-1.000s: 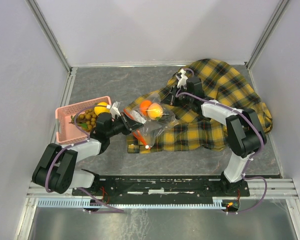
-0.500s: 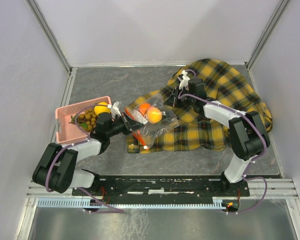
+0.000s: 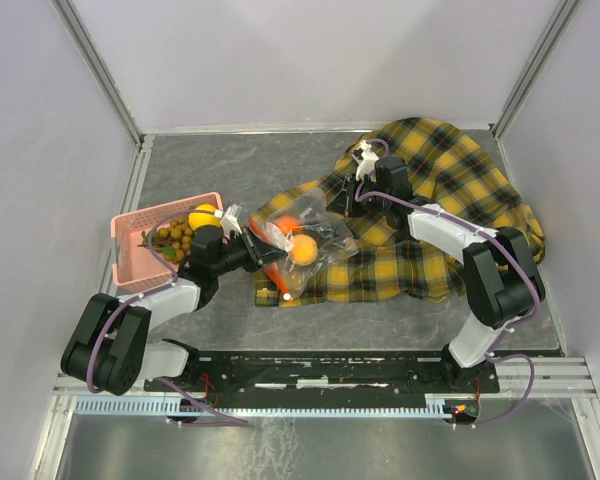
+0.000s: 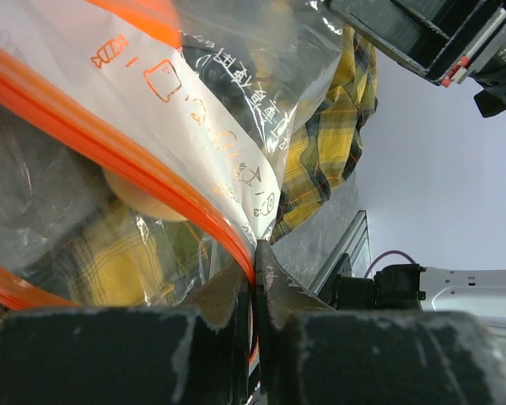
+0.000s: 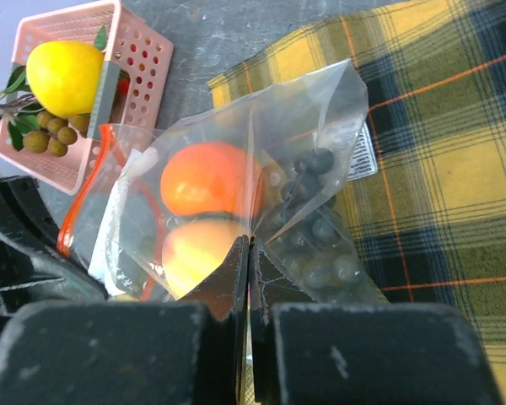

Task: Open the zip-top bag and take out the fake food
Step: Pick up the fake fruit from the zipper food storage bag.

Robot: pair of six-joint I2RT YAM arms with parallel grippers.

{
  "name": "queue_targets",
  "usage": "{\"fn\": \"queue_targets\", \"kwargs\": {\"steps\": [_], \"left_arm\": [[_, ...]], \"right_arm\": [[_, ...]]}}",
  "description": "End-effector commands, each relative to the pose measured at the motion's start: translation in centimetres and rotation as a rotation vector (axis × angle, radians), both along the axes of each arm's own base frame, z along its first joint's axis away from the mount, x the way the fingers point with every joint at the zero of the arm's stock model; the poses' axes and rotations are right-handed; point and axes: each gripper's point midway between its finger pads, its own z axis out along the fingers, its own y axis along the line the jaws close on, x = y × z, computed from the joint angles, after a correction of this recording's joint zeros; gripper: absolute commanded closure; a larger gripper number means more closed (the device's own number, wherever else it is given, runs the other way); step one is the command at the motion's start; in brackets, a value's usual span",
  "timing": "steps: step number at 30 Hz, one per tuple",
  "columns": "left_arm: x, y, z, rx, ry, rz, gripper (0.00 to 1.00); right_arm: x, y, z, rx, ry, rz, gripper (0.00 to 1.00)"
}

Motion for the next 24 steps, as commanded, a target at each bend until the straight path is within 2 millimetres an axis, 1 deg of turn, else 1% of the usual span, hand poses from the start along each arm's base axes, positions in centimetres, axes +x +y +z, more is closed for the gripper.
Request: {"fn": "queue_targets", "kwargs": {"steps": [1,2,3,4,5,6,7,8,10,11,14,15,17,19,21,24], "left_arm": [[0.6,0.0,1.0,0.028,-0.082,-0.008,0.91],[0.6,0.0,0.8,0.031,-0.079,-0.007,0.91],[0.6,0.0,0.7,0.032,-0.076,-0.008,0.91],[0.6,0.0,0.6,0.032,-0.072,-0.01,0.92],[0.6,0.0,0.5,0.029,-0.068,-0.011,0.91],[0.5,-0.1,0.5,0.025,-0.067,-0.014,0.91],[0.5,-0.2,0.6,0.02,-0.066,-0.016,0.91],[0.5,-0.2,0.7,0.016,-0.067,-0.018,0.91],[0.5,-0.2,1.0,0.014,-0.071,-0.02,0.9],[0.5,-0.2,1.1,0.018,-0.072,-0.02,0.89],[0.4,0.0,1.1,0.032,-0.073,-0.018,0.85],[0.4,0.0,1.0,0.039,-0.07,-0.016,0.79],[0.3,0.2,0.8,0.05,-0.065,-0.012,0.7],[0.3,0.3,0.6,0.059,-0.061,-0.007,0.63],[0.2,0.5,0.5,0.068,-0.058,0.002,0.52],[0.0,1.1,0.7,0.09,-0.065,0.026,0.4]], "right_arm": [[-0.9,1.5,5.8,0.107,-0.198,0.106,0.97],[-1.5,1.7,6.4,0.12,-0.228,0.127,0.97],[-1.6,1.6,6.6,0.106,-0.241,0.123,0.96],[-1.5,1.3,6.1,0.071,-0.229,0.098,0.93],[-0.6,0.4,5.2,0.012,-0.203,0.035,0.91],[-0.3,-0.2,3.9,-0.046,-0.162,0.007,0.9],[-0.1,-0.6,3.0,-0.085,-0.133,-0.005,0.89],[0.0,-0.8,2.5,-0.105,-0.115,-0.012,0.86],[-0.4,-0.7,2.5,-0.085,-0.112,-0.012,0.77],[-0.6,-0.6,3.2,-0.059,-0.132,-0.008,0.71],[-1.9,-0.5,4.8,-0.025,-0.204,0.026,0.61],[-2.4,-0.5,5.5,-0.021,-0.233,0.04,0.59],[-3.6,-0.2,6.8,-0.004,-0.281,0.082,0.55],[-4.7,0.1,7.5,0.017,-0.304,0.113,0.53],[-5.7,0.7,7.6,0.034,-0.304,0.143,0.52],[-6.9,1.6,6.9,0.043,-0.278,0.18,0.52]]}}
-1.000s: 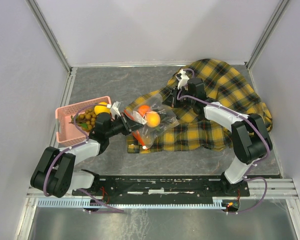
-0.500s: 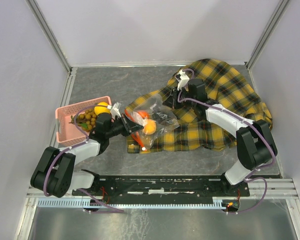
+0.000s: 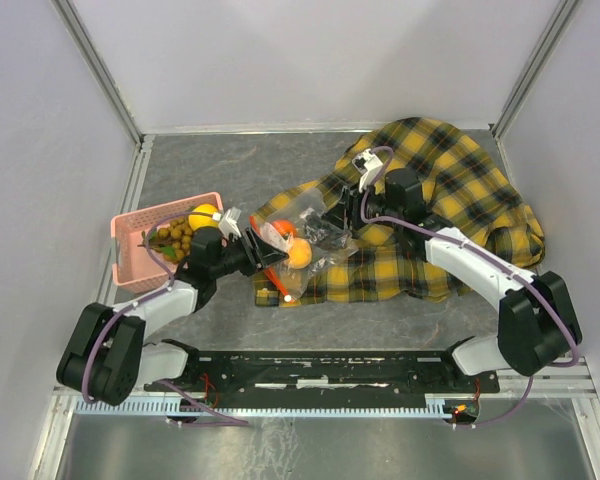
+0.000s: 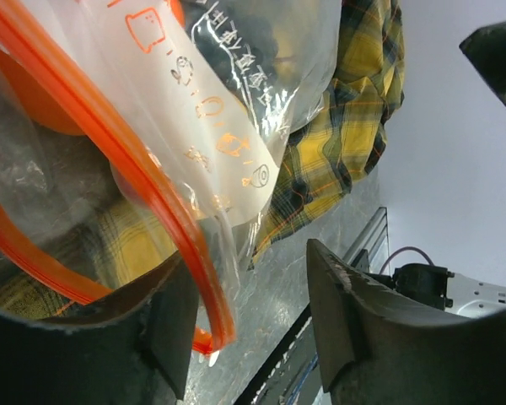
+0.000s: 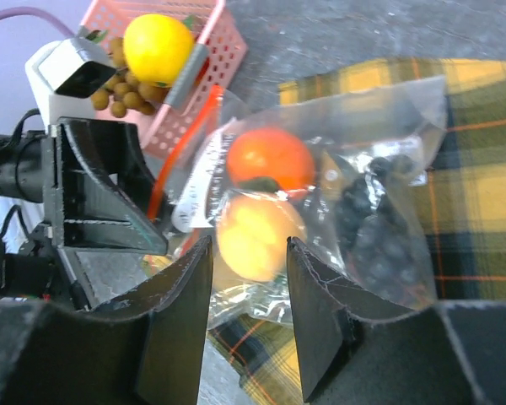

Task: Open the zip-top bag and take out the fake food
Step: Pick up the fake fruit from the zipper food storage bag.

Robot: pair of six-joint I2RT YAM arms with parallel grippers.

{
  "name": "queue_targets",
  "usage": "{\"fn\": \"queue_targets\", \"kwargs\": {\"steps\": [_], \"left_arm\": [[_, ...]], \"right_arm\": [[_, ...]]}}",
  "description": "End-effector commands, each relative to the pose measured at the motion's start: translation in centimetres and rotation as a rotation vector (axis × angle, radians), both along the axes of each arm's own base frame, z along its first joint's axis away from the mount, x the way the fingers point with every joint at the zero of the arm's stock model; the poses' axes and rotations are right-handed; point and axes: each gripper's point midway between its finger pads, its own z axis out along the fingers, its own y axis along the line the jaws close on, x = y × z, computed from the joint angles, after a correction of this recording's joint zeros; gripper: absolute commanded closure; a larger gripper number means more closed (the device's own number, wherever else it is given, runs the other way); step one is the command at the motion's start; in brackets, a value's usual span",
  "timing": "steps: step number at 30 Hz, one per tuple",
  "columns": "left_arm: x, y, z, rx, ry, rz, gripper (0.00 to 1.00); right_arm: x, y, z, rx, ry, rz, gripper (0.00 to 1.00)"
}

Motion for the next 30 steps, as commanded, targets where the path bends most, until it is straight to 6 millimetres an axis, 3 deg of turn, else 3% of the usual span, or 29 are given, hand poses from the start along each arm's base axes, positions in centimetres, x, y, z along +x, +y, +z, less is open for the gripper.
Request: {"fn": "queue_targets", "kwargs": {"steps": [1,5,11,13,18,24,30], "left_arm": [[0.5,0.7,2.0,0.041,-0.101,0.027,0.36],[-0.1,1.9,2.5,0.092,-0.119,0.065,0.28],[-2.1,5.1,1.5,0.216,-0.053,0.178,0.28],[-2.7,6.6,1.1,0.257,-0.018,0.248,0.32],[-3.8,8.8,1.2,0.295,-0.01,0.347,0.59],[-3.0,7.5,0.1,0.273,-0.014,0.29,0.78],[-0.6,6.1,-0.7,0.298,-0.042,0.231,0.81]], "right_arm": [[-1.6,1.7,1.1,0.038,-0.05,0.088,0.52],[-2.7,2.6,0.2,0.047,-0.019,0.121,0.52],[-3.5,3.0,-0.6,0.037,-0.004,0.138,0.52],[-3.5,3.0,-0.8,0.034,-0.001,0.138,0.52],[-3.3,3.1,-1.3,0.033,0.014,0.136,0.51],[-2.9,3.1,-1.9,0.019,0.033,0.122,0.51],[-3.1,2.9,-2.1,0.003,0.041,0.12,0.51]]}}
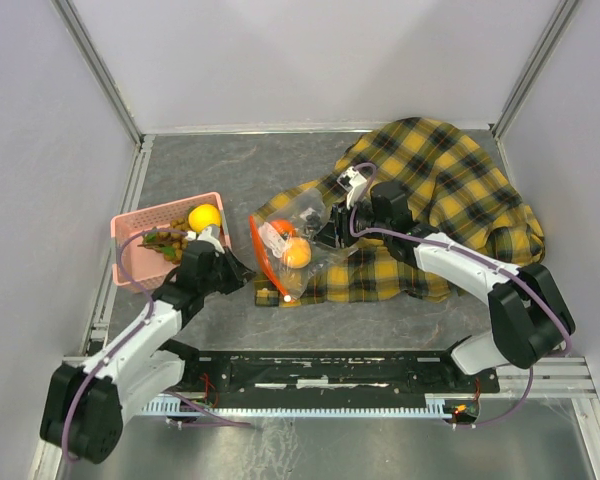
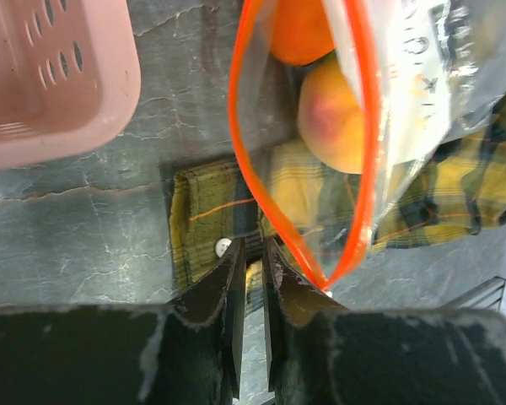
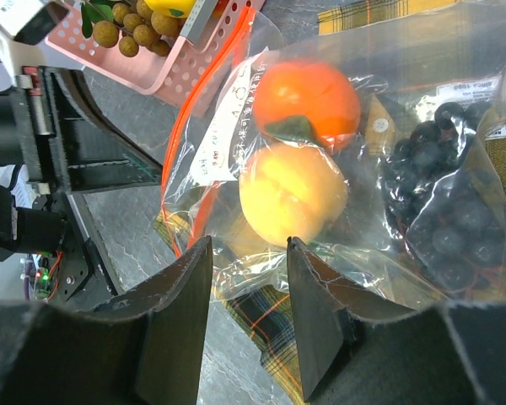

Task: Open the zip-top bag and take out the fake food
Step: Pick up the fake fruit from the zipper food storage bag.

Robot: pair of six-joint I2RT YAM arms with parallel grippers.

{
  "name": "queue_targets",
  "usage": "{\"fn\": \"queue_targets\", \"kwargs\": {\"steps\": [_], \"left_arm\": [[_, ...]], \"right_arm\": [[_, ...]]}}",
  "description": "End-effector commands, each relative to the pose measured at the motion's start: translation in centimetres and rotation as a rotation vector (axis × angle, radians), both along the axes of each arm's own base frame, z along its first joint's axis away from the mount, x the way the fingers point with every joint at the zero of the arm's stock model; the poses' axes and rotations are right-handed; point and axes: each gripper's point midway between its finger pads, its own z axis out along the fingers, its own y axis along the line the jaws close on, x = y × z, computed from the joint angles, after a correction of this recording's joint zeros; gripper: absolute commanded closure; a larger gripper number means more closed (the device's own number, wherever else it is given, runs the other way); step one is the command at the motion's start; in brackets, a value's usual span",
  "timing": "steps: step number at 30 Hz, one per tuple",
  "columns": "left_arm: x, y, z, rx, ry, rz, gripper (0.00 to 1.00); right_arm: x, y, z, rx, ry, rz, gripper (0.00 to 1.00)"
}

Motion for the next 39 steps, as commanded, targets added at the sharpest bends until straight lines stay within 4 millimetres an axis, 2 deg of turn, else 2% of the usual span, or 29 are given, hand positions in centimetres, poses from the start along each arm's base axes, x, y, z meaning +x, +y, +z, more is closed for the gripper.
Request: {"fn": "queue_targets", "kwargs": {"steps": [1,6,10,15,23,27,39], "left_arm": [[2.8,-1.4,1.9,-0.002,-0.143,-0.075,0.81],[4.0,-3.7,2.1,-0.061,-0.18,-0.172,0.79],[4.6,-4.7,1.6,-0.085,-0.181,-0.215,0.74],[5.2,-5.5,2.1,-0.103,-0.203,-0.24,0.61],[6.0,-6.0,2.1,-0.078,-0.239,-0.269,0.43],[6.5,-6.1,1.8,-0.062,-0.25,-0.274,0.32],[7.2,-7.9,2.0,-0.11,-0.27,-0.337,0.24]], "right_arm": [[0.4,0.2,1.3,0.014,-0.036,0.0,0.51],[0.5,0.2,1.1,0.011,-0.033,-0.004,0.51],[1.3,-0.3,0.2,-0.028,-0.007,-0.058,0.51],[2.4,-0.6,-1.2,-0.089,0.043,-0.107,0.53],[4.6,0.9,-0.6,-0.084,0.052,-0.113,0.64],[5.1,1.7,-1.3,-0.104,0.075,-0.096,0.68],[5.6,2.4,-3.9,-0.178,0.132,-0.069,0.71]]}}
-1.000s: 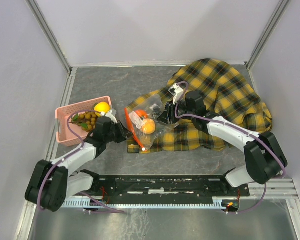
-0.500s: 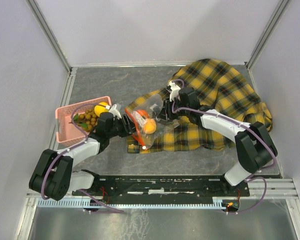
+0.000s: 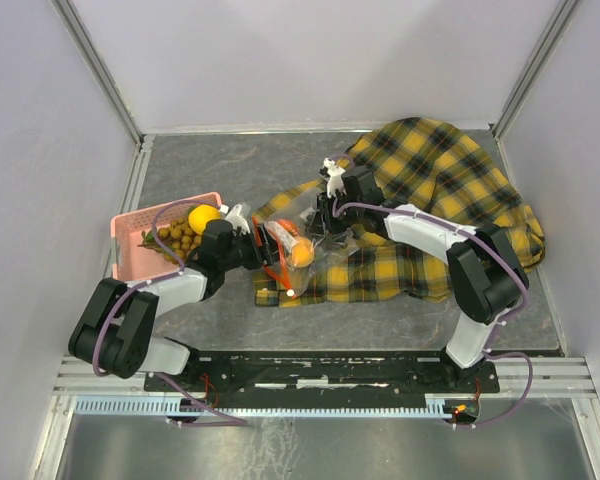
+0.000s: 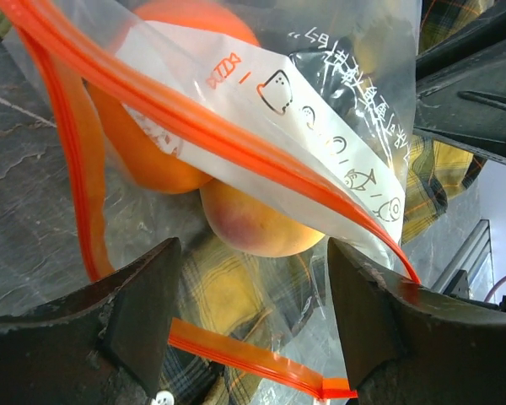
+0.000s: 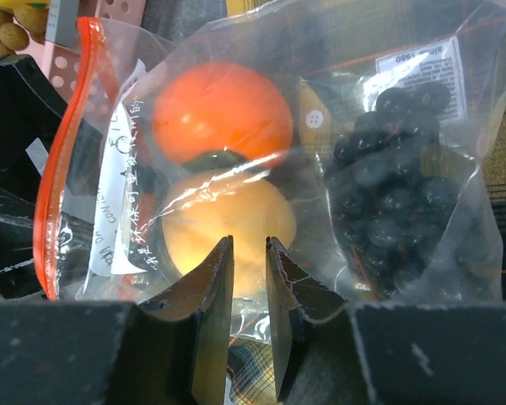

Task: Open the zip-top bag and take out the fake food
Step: Pick up the fake fruit from the zipper food storage bag.

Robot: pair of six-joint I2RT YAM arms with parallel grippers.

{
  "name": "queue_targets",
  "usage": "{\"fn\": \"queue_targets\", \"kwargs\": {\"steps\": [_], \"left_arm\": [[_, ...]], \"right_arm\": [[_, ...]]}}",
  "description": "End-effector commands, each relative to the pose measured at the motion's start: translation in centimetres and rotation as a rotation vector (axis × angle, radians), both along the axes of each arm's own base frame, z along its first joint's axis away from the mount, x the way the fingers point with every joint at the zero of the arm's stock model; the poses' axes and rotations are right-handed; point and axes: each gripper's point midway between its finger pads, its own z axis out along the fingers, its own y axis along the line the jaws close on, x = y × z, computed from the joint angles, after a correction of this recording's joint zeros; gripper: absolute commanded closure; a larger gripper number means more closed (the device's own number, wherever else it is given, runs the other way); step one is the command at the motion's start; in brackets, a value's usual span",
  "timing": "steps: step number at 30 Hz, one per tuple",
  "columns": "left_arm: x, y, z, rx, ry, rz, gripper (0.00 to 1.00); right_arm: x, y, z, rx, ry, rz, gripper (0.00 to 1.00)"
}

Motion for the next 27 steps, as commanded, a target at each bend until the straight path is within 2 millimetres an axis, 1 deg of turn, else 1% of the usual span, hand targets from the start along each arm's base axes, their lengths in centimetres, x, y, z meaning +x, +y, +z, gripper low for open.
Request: {"fn": "queue_targets", "kwargs": {"steps": [1,6,15,17,20,27], "left_arm": [[1.4,-1.7,2.4,-0.043,-0.1,-0.057,0.24],[1.6,-2.1,1.7,-0.049,-0.063,-0.053,0.21],[1.6,-3.1,1.9,-0.09,-0.06,-0.056,0.19],[1.6,-3.2,1.9,-0.11,-0.058,-0.052,0.17],[1.6,-3.5,2.0,-0.127,-0.053,-0.049,0.14],[1.5,-3.9,1.2,-0.13,-0.023,-0.05,0.13]], "right_arm": [[0.9,0.9,1.0,-0.002,-0.034,0.02,0.71],[0.8,1.2,0.1,-0.018,-0.01,0.037,0.72],[0.1,1.7,-1.5,-0.04,0.03,0.066,0.73],[-0.1,1.8,-1.8,-0.043,0.038,0.073,0.74],[-0.3,2.1,-2.0,-0.041,0.047,0.084,0.74],[-0.9,2.7,-2.4,-0.031,0.066,0.113,0.75]]}}
